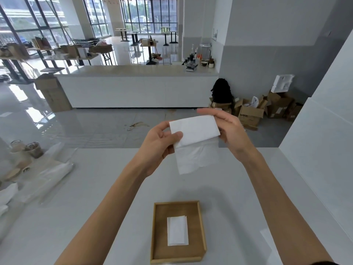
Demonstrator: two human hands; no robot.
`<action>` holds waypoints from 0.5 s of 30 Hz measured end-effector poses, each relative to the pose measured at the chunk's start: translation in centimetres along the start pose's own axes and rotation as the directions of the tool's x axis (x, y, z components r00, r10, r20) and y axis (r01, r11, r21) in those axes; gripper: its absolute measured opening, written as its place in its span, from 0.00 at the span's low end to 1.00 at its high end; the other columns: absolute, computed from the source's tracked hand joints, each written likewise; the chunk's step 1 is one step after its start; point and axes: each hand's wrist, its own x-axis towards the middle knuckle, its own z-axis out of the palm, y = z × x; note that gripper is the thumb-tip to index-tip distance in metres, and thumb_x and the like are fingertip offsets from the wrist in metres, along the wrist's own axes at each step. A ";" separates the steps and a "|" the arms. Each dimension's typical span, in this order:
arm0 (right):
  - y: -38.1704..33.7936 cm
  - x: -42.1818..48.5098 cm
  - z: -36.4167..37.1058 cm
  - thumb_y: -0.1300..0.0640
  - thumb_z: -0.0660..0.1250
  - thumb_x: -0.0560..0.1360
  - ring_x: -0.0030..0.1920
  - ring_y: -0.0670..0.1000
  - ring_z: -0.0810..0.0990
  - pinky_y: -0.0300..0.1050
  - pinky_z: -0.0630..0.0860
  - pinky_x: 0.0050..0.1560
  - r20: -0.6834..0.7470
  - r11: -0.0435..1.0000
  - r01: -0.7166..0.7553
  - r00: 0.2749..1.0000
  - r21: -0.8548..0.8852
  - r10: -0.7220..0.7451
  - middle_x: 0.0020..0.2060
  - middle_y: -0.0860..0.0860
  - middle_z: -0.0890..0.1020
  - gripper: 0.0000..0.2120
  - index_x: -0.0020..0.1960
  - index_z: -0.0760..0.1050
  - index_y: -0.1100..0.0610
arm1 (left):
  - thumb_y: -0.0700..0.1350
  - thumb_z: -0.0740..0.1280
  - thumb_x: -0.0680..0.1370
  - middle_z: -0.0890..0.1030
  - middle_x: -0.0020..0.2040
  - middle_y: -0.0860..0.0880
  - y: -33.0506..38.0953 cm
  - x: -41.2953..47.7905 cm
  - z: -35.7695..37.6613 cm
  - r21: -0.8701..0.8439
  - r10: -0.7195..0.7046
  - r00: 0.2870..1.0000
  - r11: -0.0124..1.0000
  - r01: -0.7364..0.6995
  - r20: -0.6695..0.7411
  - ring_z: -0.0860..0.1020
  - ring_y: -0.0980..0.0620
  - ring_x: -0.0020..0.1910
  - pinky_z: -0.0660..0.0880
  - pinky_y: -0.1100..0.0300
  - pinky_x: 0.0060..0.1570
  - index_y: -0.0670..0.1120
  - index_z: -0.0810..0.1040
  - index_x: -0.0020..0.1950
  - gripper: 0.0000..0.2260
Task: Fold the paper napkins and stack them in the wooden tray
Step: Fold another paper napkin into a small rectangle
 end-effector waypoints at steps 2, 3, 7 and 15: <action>0.4 -0.1 -0.3 0.44 0.54 0.84 0.54 0.49 0.85 0.40 0.81 0.52 0.065 0.982 -0.138 0.989 0.130 0.130 0.52 0.50 0.87 0.16 0.63 0.79 0.40 | 0.36 0.66 0.82 0.88 0.52 0.43 0.2 0.2 0.0 0.037 0.022 1.000 0.999 -0.021 -0.018 0.86 0.47 0.47 0.82 0.57 0.46 0.43 0.76 0.64 0.11; 0.6 -0.3 -0.3 0.38 0.55 0.82 0.55 0.51 0.85 0.43 0.82 0.53 0.089 0.973 -0.185 0.981 0.136 0.174 0.53 0.51 0.87 0.18 0.63 0.79 0.39 | 0.36 0.65 0.82 0.88 0.51 0.43 0.3 0.3 0.0 0.053 0.031 0.999 0.998 -0.029 -0.028 0.86 0.47 0.47 0.82 0.56 0.46 0.44 0.77 0.64 0.11; 1.5 -1.1 0.2 0.48 0.70 0.78 0.56 0.52 0.86 0.48 0.84 0.53 0.104 0.979 -0.202 0.974 0.019 0.199 0.56 0.49 0.87 0.14 0.62 0.80 0.48 | 0.36 0.65 0.82 0.88 0.49 0.45 0.4 0.5 -0.5 0.110 0.060 0.997 0.992 -0.055 -0.045 0.86 0.47 0.47 0.82 0.56 0.46 0.45 0.77 0.62 0.10; 1.5 -0.6 0.7 0.58 0.70 0.79 0.53 0.52 0.87 0.48 0.84 0.53 -0.045 0.982 -0.172 0.983 0.083 0.176 0.54 0.50 0.88 0.08 0.58 0.81 0.51 | 0.39 0.66 0.82 0.88 0.51 0.45 -0.6 0.5 -0.9 0.134 -0.031 0.998 0.990 0.037 -0.053 0.87 0.47 0.51 0.83 0.55 0.50 0.47 0.80 0.59 0.07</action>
